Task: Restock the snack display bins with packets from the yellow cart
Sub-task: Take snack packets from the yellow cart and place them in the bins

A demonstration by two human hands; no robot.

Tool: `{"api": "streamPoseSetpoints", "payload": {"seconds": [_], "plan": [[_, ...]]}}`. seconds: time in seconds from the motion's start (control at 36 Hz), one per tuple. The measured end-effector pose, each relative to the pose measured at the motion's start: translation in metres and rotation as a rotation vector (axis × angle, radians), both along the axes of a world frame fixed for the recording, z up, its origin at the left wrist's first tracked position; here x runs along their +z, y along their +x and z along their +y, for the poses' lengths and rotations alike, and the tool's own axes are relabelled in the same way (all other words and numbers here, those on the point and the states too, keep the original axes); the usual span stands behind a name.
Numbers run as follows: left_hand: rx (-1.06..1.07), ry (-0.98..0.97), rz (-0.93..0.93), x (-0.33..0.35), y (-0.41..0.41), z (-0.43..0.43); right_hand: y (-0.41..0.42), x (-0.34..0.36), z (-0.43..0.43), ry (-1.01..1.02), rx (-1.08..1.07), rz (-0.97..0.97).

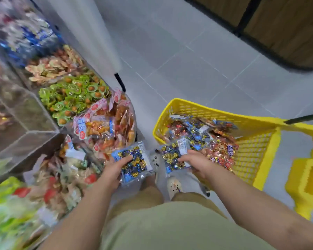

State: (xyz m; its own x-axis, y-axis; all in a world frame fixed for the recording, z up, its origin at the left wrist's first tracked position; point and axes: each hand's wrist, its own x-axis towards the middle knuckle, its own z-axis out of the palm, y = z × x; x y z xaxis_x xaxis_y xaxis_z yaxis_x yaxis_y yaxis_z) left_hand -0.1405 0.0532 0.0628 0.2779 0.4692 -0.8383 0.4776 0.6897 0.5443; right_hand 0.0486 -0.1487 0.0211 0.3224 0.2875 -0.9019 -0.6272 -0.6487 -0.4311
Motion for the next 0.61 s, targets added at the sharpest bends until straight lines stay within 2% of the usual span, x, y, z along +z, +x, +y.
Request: {"api": "streamPoseSetpoints", "payload": {"seconds": [0.17,0.31,0.47,0.61], "plan": [[0.306,-0.021,-0.031,0.005,-0.088,-0.040,-0.058,-0.007,0.032,0.027,0.174,0.053],[0.512,-0.021,0.028,0.004,-0.163,-0.062,-0.116,-0.006,0.065,0.033,0.384,0.079],[0.734,-0.037,0.031,0.004,-0.250,-0.065,-0.182,0.012,0.115,0.110,0.377,0.215],[0.840,0.003,0.006,0.011,-0.323,-0.046,-0.250,0.026,0.167,0.159,0.449,0.233]]}}
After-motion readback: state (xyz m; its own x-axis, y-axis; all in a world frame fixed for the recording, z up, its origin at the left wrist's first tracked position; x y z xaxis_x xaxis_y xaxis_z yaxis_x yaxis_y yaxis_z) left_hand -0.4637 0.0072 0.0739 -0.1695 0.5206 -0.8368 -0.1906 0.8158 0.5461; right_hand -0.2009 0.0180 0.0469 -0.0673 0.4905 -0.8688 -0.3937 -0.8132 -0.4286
